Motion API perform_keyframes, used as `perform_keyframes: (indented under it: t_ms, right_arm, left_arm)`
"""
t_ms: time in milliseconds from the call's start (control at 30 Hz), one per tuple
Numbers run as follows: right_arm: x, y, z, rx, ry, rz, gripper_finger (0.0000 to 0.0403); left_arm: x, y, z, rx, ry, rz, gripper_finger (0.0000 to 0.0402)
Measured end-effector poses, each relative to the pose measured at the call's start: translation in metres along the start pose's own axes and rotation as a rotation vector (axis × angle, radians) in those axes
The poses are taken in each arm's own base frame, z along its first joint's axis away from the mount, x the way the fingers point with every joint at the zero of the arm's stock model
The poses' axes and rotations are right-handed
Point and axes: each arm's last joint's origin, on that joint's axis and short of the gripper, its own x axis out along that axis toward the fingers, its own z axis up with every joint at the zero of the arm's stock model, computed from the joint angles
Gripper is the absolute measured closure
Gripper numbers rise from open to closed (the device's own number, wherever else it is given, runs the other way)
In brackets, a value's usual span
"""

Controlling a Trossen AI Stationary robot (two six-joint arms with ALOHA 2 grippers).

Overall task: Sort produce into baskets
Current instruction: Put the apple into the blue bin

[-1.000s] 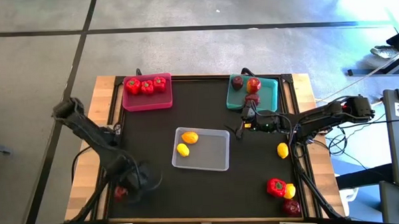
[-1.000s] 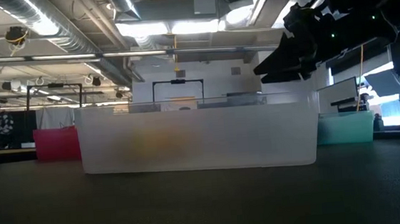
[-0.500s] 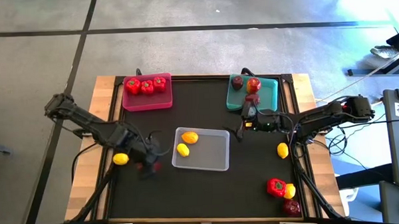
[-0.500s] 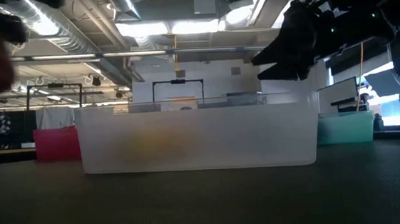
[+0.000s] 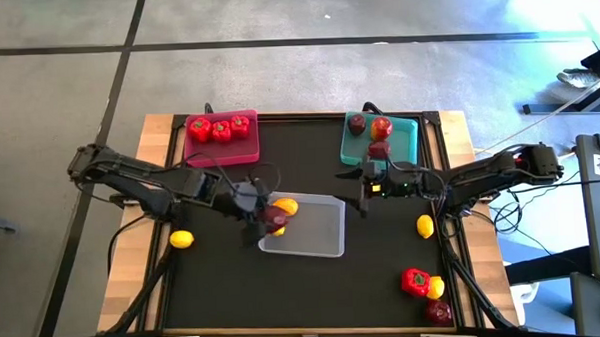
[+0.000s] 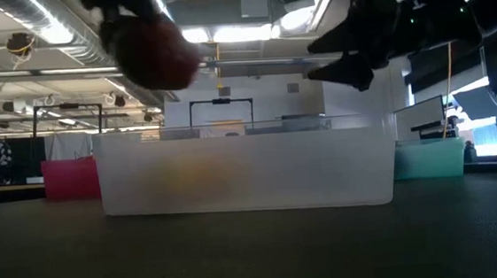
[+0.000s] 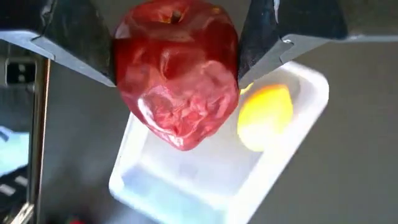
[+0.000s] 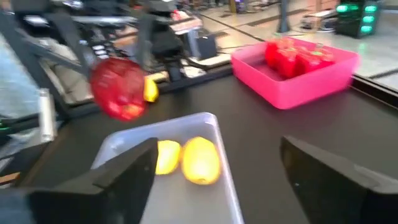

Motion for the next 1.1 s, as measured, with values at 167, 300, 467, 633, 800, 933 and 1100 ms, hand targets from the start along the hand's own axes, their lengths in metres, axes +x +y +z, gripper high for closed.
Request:
perform_keyframes:
  t_ms: [167, 300, 467, 633, 800, 933, 1100]
  right_arm:
    - [0.004, 0.006, 0.013, -0.006, -0.020, 0.097, 0.0170]
    - [0.006, 0.008, 0.019, -0.024, -0.038, 0.112, 0.0263]
    - [0.007, 0.009, 0.024, -0.061, -0.053, 0.114, 0.0366]
    - [0.007, 0.010, 0.026, -0.084, -0.066, 0.112, 0.0389]
    - [0.012, 0.009, 0.023, -0.084, -0.071, 0.108, 0.0370]
    - [0.020, 0.008, 0.016, -0.085, -0.074, 0.121, 0.0371]
    - [0.026, 0.007, 0.010, -0.088, -0.067, 0.120, 0.0380]
  left_arm:
    - [0.021, 0.005, 0.015, 0.044, -0.063, 0.003, 0.0108]
    - [0.038, 0.007, 0.024, 0.079, -0.104, 0.004, 0.0108]
    - [0.053, 0.007, 0.033, 0.130, -0.178, -0.013, 0.0108]
    - [0.062, 0.007, 0.043, 0.178, -0.258, -0.029, 0.0108]
    - [0.066, 0.011, 0.051, 0.192, -0.311, -0.026, 0.0108]
    - [0.069, 0.016, 0.055, 0.197, -0.335, -0.016, 0.0108]
    - [0.074, 0.023, 0.057, 0.184, -0.325, 0.006, 0.0108]
